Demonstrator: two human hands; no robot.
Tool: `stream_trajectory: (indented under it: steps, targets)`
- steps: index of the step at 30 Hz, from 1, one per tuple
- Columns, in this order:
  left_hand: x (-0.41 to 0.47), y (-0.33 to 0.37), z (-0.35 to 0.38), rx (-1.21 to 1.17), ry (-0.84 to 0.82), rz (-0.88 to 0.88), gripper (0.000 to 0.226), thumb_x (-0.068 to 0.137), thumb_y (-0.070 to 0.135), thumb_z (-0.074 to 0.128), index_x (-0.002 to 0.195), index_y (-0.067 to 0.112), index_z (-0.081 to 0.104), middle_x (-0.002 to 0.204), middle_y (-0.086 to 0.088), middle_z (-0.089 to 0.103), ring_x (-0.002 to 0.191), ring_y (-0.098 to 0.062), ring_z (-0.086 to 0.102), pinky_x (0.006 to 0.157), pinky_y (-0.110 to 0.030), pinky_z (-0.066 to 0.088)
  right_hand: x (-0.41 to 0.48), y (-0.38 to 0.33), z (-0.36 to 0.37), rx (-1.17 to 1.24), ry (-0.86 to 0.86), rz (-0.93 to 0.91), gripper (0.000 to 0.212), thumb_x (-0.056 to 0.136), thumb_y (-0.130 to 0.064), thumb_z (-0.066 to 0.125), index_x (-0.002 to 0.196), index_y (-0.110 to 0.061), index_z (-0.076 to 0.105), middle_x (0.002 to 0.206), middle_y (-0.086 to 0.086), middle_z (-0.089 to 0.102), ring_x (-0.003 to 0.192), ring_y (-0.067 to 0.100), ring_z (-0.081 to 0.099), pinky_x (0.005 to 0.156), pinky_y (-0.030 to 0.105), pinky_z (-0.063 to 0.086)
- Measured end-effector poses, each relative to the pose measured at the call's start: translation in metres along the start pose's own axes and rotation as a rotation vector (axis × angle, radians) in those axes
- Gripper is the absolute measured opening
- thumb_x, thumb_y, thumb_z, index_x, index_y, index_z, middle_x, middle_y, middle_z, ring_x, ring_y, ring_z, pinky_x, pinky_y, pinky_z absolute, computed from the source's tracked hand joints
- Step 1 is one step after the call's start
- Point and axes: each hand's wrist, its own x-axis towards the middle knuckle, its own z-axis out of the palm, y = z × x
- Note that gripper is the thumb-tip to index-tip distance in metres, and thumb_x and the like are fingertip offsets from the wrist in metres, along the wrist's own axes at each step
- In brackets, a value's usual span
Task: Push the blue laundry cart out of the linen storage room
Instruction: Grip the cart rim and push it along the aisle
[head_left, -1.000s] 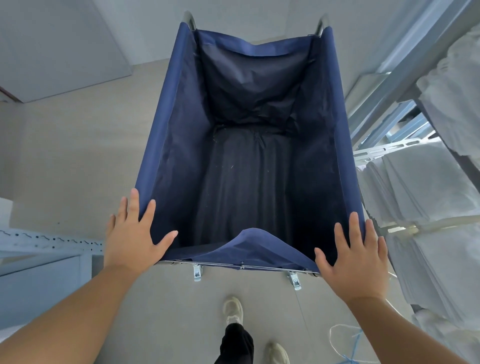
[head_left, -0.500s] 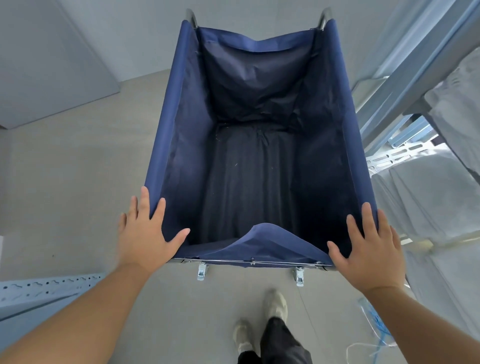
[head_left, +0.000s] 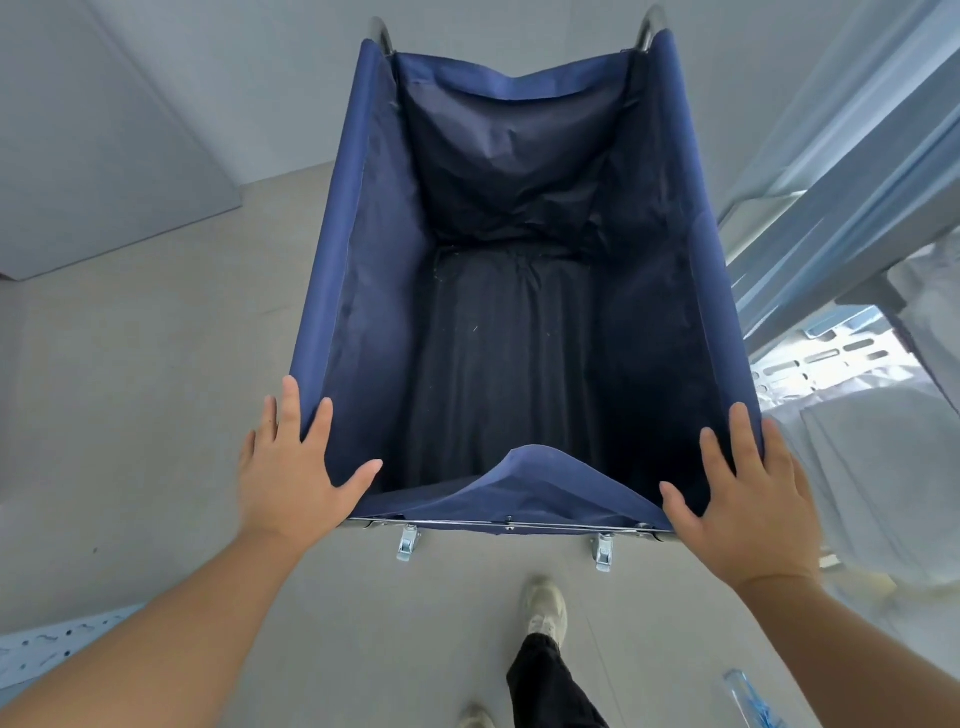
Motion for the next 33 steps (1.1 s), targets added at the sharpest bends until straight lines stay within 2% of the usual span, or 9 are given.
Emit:
stream_trajectory:
  steps: [6, 14, 20, 28, 30, 33]
  targets:
    - [0.043, 0.013, -0.004, 0.017, 0.024, 0.006, 0.097, 0.078, 0.080, 0.034, 0.143, 0.010, 0.051, 0.165, -0.022, 0.024, 0.142, -0.051, 0.036, 0.102, -0.063, 0.043, 0.049, 0.007, -0.002, 0.030, 0.033, -0.027, 0.079, 0.086, -0.059, 0.036, 0.134, -0.001, 0.061, 0.156, 0.023, 0.041, 0.140, 0.048, 0.035, 0.103, 0.061, 0.043]
    - [0.091, 0.031, -0.009, 0.011, 0.053, -0.015, 0.098, 0.078, 0.080, 0.034, 0.146, 0.010, 0.048, 0.166, -0.021, 0.019, 0.145, -0.049, 0.032, 0.106, -0.063, 0.039, 0.107, 0.017, -0.001, 0.036, 0.070, -0.053, 0.076, 0.087, -0.057, 0.040, 0.134, -0.001, 0.060, 0.156, 0.022, 0.041, 0.140, 0.048, 0.034, 0.103, 0.060, 0.043]
    - [0.121, 0.036, -0.008, 0.016, 0.071, -0.024, 0.088, 0.087, 0.075, 0.043, 0.147, 0.011, 0.047, 0.167, -0.020, 0.017, 0.147, -0.049, 0.030, 0.108, -0.063, 0.039, 0.140, 0.020, 0.002, 0.040, 0.116, -0.060, 0.072, 0.087, -0.055, 0.048, 0.133, -0.001, 0.060, 0.156, 0.021, 0.042, 0.140, 0.048, 0.037, 0.101, 0.059, 0.043]
    - [0.167, 0.044, -0.011, 0.010, 0.069, -0.019, 0.091, 0.079, 0.072, 0.060, 0.146, 0.011, 0.050, 0.167, -0.020, 0.017, 0.146, -0.048, 0.031, 0.105, -0.063, 0.042, 0.189, 0.020, -0.002, 0.023, 0.110, -0.055, 0.074, 0.086, -0.056, 0.046, 0.134, -0.001, 0.059, 0.157, 0.019, 0.039, 0.140, 0.045, 0.035, 0.101, 0.059, 0.043]
    - [0.181, 0.048, -0.013, 0.001, 0.073, -0.023, 0.090, 0.081, 0.073, 0.058, 0.145, 0.010, 0.051, 0.167, -0.020, 0.019, 0.145, -0.049, 0.032, 0.104, -0.064, 0.043, 0.203, 0.020, -0.005, 0.023, 0.100, -0.053, 0.075, 0.086, -0.057, 0.044, 0.135, -0.002, 0.058, 0.157, 0.018, 0.039, 0.140, 0.045, 0.035, 0.100, 0.060, 0.044]
    - [0.201, 0.053, -0.017, -0.005, 0.057, -0.034, 0.095, 0.080, 0.079, 0.042, 0.144, 0.010, 0.052, 0.166, -0.020, 0.020, 0.145, -0.050, 0.033, 0.103, -0.063, 0.043, 0.225, 0.021, -0.007, 0.025, 0.082, -0.051, 0.075, 0.086, -0.058, 0.044, 0.135, -0.003, 0.058, 0.157, 0.017, 0.038, 0.141, 0.046, 0.035, 0.099, 0.060, 0.045]
